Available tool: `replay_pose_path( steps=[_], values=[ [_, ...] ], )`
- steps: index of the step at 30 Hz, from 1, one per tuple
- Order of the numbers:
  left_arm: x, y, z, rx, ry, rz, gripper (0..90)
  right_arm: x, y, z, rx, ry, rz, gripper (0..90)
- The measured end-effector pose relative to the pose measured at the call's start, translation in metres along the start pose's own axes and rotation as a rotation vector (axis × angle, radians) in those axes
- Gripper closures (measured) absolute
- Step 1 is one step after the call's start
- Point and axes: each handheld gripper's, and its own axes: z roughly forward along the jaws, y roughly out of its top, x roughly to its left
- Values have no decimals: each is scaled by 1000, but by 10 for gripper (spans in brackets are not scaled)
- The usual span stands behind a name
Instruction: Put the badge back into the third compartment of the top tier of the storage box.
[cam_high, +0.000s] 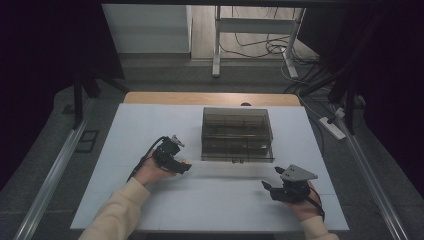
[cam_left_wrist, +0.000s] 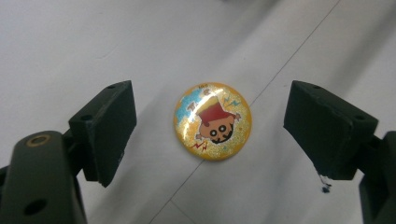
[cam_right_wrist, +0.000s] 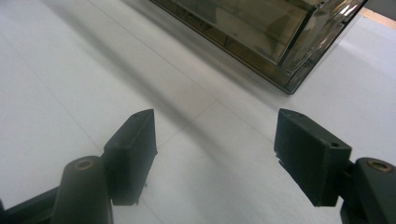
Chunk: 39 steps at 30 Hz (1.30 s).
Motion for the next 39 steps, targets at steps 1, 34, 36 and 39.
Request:
replay_pose_path(
  steps=[1,34,36,39],
  values=[
    [0,1,1,2,1,2,180,0,0,0,2,0,-1,297],
    [-8,4,9,62,-8,64,466,1,0,0,6,-9,-2,298],
    [-8,3,9,58,-11,65,467,1,0,0,9,-9,-1,298],
    [-8,3,9,57,-9,66,469,0,0,0,3,-9,0,298]
  ],
)
